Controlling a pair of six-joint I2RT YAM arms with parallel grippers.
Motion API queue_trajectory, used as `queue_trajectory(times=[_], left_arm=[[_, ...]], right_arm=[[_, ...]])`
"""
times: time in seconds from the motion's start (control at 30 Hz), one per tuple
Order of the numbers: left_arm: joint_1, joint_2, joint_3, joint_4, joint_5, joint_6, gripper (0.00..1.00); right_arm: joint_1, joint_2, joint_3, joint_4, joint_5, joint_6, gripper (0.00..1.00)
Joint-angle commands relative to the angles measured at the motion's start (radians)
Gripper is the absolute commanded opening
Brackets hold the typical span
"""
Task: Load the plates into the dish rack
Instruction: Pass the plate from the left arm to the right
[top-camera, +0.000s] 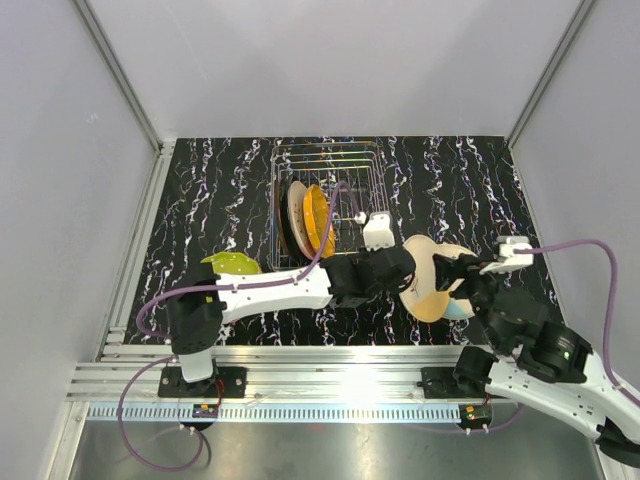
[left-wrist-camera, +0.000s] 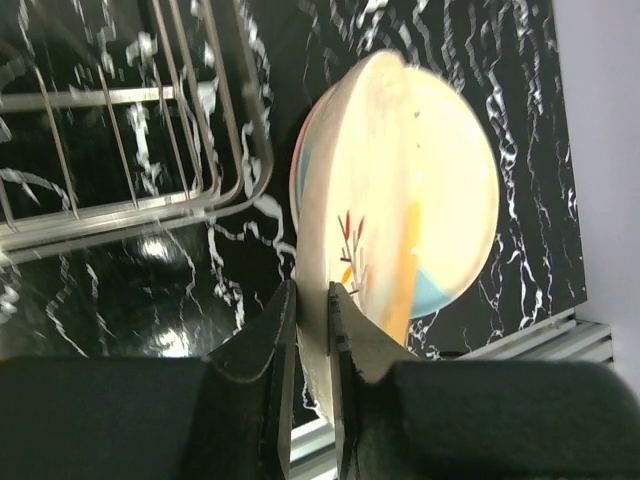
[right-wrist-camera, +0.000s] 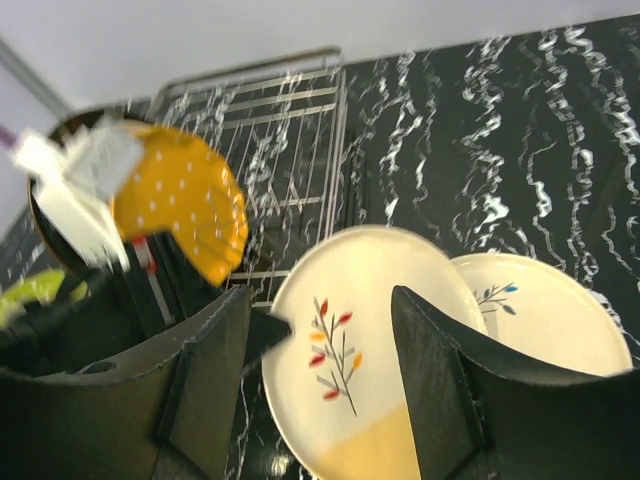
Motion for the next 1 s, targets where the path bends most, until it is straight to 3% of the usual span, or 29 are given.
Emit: queue_trajectory(times=[0.0,0.2,0.33,0.7,0.97], left_arm=[[0.008,-0.055,0.143,-0.016,-0.122,0.115,0.0],[0.081,-0.06,0.163,-0.021,-0.027,0.13,0.0],[0.127,-0.037,0.235,-0.074,0.025,0.156,0.0],[0.172,-0.005,0.408,-0.103,0.105,0.196,0.0],[0.201,-0.009,0.49,-0.173,0.099,0.217,0.0]], right_arm=[[0.002,0.115,0.013,0.023,-0.109,-0.038,0.66],[0.002,0.122,-0.034,0.002,-0.159,0.064,0.65],[0.002,0.05,-0.106,0.089,-0.212,0.066,0.66],[0.002,0.012,-0.154,0.135,-0.338,0.031,0.73],[0.004,0.133,-0.123,0.16,-0.326,-0.004,0.78]])
